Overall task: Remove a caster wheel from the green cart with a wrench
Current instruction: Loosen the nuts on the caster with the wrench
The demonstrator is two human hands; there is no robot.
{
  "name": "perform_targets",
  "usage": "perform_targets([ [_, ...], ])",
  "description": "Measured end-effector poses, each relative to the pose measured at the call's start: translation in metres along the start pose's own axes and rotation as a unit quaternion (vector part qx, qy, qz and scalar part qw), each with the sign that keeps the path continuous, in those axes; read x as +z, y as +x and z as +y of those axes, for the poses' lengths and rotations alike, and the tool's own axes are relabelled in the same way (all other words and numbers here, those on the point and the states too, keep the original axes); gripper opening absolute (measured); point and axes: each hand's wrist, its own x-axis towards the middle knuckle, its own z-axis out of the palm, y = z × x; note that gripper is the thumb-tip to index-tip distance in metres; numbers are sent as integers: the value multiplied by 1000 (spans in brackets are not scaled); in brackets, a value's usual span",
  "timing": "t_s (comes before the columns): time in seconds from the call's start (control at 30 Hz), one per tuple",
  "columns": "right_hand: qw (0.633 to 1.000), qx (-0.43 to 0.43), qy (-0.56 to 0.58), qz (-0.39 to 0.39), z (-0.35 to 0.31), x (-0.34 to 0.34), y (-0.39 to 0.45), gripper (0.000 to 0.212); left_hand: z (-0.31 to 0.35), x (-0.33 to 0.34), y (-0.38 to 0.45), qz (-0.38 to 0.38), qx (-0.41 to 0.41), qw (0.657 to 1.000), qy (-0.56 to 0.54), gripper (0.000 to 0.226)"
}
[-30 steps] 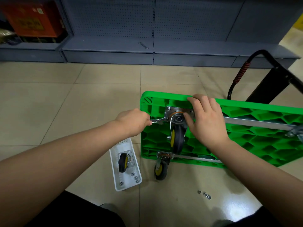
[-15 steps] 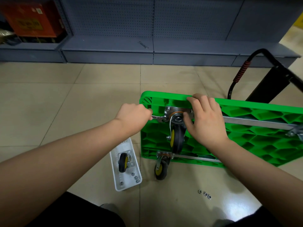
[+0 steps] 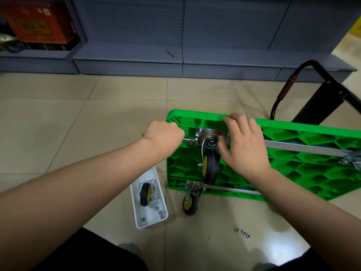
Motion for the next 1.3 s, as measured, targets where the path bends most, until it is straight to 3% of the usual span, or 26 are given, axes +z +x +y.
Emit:
perform_targets([
  [0.17,1000,4,-1,-3,-1,0,0,44,-5,19,3,-50,-12,993,-107,24],
  [0.37,1000,8,-4,-8,-1,0,1,45,-4,33,4,-35,-2,989,-143,23],
  [0.6,1000,7,-6,-4,-2,0,0,45,0,51,7,-84,8,958,-275,24],
  [0.97,1000,8,-1,-7,-2,-1,0,47,9,54,10,-39,-29,971,-236,24],
  [1.3,1000,10,-4,-5,-3,0,0,48,29,78,8,-34,-106,922,-371,32],
])
